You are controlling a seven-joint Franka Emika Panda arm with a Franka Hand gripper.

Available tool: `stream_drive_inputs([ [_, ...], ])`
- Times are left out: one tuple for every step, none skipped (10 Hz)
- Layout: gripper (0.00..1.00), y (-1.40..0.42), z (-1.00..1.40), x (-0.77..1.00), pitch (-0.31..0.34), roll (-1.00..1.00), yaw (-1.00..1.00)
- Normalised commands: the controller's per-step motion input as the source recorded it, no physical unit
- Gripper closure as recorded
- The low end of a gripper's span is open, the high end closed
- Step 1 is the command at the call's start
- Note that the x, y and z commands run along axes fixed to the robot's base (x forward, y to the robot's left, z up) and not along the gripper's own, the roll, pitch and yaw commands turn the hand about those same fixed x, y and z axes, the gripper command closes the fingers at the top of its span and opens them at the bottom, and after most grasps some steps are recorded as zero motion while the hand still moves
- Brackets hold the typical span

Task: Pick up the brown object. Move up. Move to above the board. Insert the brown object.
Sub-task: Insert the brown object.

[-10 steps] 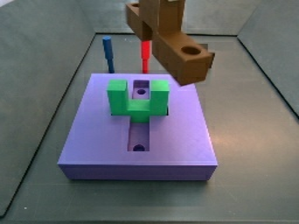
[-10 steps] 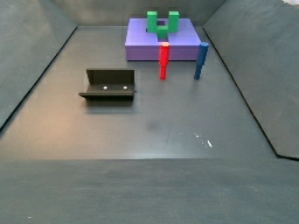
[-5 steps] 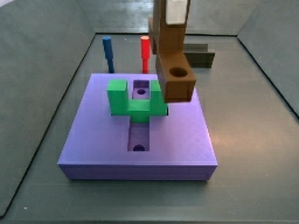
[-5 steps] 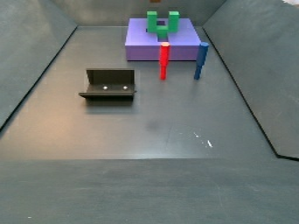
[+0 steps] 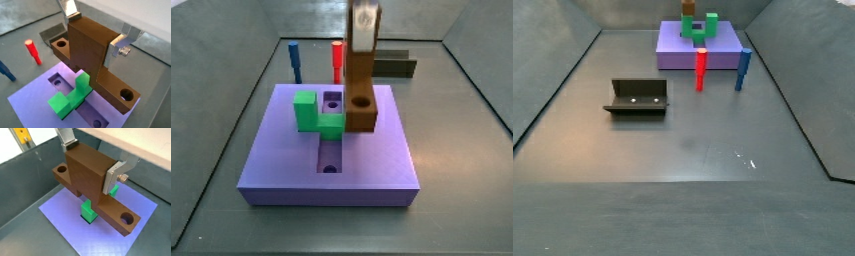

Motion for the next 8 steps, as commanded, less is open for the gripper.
stream_drive_inputs([
  [1.00,0.05,-0.43,-0.07,-0.054,-0.12,0.00],
  [1.00,0.08,-0.31,-0.05,-0.036,-0.11,-0.06],
  [1.00,0.15,-0.11,-0.24,-0.101,-0.13,-0.07],
  [1.00,0.14,-0.02,-0.33,-0.147,-0.17,-0.03],
  [1.00,0.11,-0.02,-0.40,-0.200,-0.17,0.00],
  [1.00,0.10,0.00,-0.33,-0.183,-0.18,0.00],
  [1.00,0.07,-0.04,-0.33,-0.196,-0.18,0.00],
  [1.00,0.00,-0.07,-0.14,-0.183,-0.18,0.00],
])
